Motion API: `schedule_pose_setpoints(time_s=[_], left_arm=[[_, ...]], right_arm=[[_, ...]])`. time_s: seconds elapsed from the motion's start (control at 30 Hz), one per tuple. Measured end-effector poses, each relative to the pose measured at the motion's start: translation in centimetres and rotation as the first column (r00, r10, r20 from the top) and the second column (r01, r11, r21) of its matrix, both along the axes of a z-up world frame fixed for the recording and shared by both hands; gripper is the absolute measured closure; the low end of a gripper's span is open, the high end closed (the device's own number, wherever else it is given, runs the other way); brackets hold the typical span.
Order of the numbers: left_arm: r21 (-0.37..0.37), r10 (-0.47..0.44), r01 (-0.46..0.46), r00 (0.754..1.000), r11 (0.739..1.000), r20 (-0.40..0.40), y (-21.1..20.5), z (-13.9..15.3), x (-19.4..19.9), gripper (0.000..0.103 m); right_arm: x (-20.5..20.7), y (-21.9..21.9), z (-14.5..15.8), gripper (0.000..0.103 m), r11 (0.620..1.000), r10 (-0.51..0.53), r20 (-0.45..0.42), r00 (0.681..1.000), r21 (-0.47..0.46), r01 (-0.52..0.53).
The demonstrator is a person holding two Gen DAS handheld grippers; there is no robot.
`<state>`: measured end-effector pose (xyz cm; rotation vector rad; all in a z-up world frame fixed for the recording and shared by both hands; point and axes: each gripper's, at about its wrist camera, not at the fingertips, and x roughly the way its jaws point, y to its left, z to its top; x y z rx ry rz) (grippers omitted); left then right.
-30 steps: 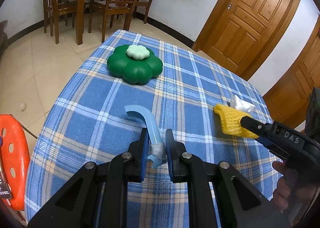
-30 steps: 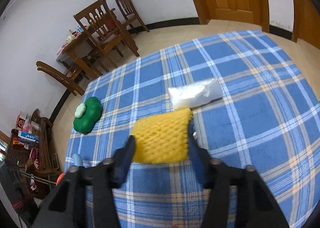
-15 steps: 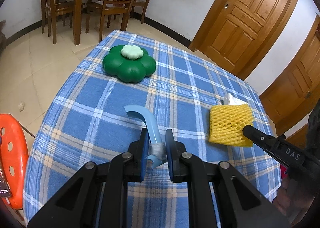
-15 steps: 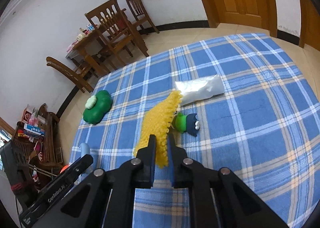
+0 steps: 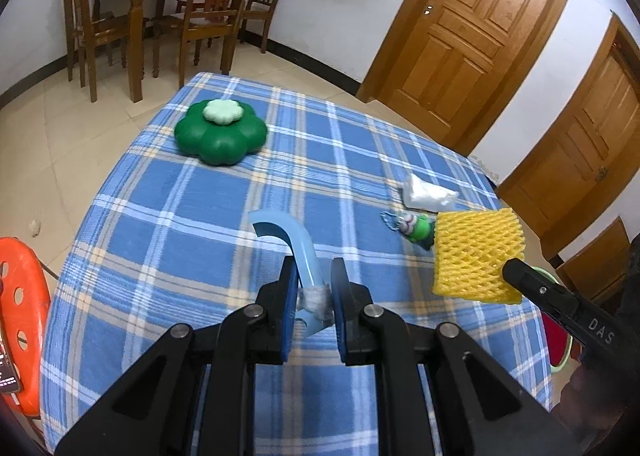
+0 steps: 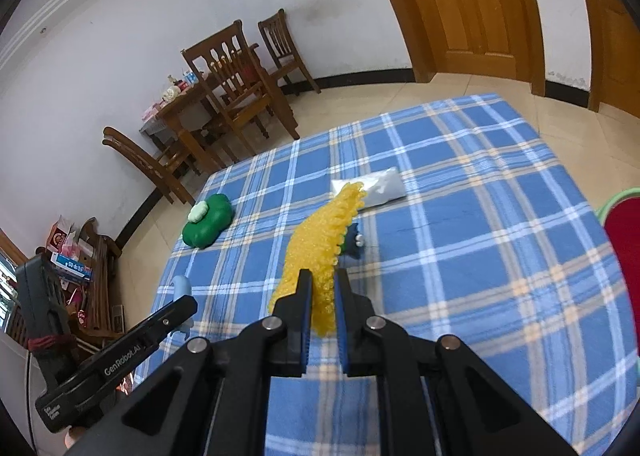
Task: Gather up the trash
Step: 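Carry the corn toy and blue hook over the red bin with both grippers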
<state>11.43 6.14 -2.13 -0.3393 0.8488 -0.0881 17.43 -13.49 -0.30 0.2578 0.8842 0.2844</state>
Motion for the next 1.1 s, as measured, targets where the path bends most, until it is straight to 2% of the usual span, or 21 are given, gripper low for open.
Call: schedule_pose_setpoints(time_s=[0.43,1.1], left_arm=[[-0.027,-0.096,0.096,0.995,0.995,0.012,-3.9,1.4,-1.4,0.087],[-0.010,-0.190,0.190,0.982,0.982,0.006,-9.1,2.7,-2.4,0.087]], right_arm=[[-4.1,-4.7,2.3,0.091,0.997,-0.080,0.073,0.994,-0.007,0.080],[-7.9,-12.8,3.4,0.091,0.974,-0.224,0.100,0.969,0.033,0.222]])
